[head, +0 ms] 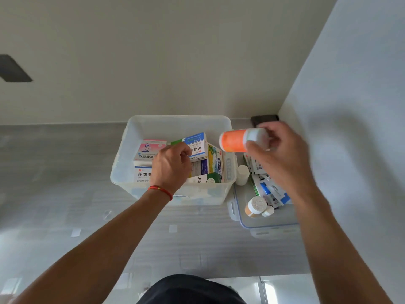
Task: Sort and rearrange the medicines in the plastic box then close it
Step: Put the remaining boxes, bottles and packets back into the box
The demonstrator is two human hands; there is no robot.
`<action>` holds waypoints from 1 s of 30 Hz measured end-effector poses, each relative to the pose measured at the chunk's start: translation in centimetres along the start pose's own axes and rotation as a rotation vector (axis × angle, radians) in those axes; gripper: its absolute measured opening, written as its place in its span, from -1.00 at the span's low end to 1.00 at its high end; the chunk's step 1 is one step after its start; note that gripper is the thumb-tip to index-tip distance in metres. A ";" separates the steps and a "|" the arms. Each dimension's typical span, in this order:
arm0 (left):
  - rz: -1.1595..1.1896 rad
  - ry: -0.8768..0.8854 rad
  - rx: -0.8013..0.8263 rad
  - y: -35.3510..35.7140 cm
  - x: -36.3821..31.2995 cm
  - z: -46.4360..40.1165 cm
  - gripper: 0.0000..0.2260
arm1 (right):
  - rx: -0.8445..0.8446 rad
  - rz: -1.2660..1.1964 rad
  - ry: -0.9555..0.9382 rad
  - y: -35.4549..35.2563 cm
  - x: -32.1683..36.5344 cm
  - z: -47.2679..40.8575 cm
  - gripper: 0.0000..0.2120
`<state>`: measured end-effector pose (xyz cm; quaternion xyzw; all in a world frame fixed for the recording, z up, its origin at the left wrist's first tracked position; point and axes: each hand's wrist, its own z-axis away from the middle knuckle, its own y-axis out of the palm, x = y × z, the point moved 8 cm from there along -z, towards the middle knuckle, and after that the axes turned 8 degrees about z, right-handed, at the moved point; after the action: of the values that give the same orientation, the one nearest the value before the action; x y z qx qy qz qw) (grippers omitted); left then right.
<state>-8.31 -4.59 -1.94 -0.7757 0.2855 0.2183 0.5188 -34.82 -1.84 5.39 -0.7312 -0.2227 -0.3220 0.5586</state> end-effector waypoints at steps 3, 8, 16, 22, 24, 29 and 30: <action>-0.012 0.002 0.018 0.1 0.0 0.1 -0.81 | 0.053 0.185 -0.167 6.0 2.4 -1.9 -0.58; -0.025 -0.013 0.046 0.1 0.1 0.2 -0.82 | 0.128 0.782 -0.352 13.3 1.7 -3.5 -0.47; 0.018 0.061 0.095 0.2 -0.8 0.4 -0.75 | -0.182 0.132 -0.106 8.4 -4.0 -1.9 -0.89; -0.047 0.043 0.120 1.1 -0.7 -0.2 -0.79 | 0.385 0.681 -0.007 13.7 -11.5 -1.2 -0.59; -0.040 0.040 0.104 0.9 -0.6 -0.1 -0.78 | 0.410 0.786 -0.052 15.1 -11.6 -0.6 -0.65; -0.018 -0.016 0.072 0.4 -0.1 -0.1 -0.77 | 0.331 0.797 -0.089 14.7 -11.2 -0.3 -0.73; -0.012 -0.028 0.068 0.3 0.0 0.0 -0.77 | 0.300 0.751 -0.066 13.7 -10.9 -0.3 -0.71</action>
<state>-8.50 -4.75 -2.18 -0.7562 0.2808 0.2163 0.5500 -33.05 -5.61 -11.67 -0.6821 -0.0022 -0.0360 0.7304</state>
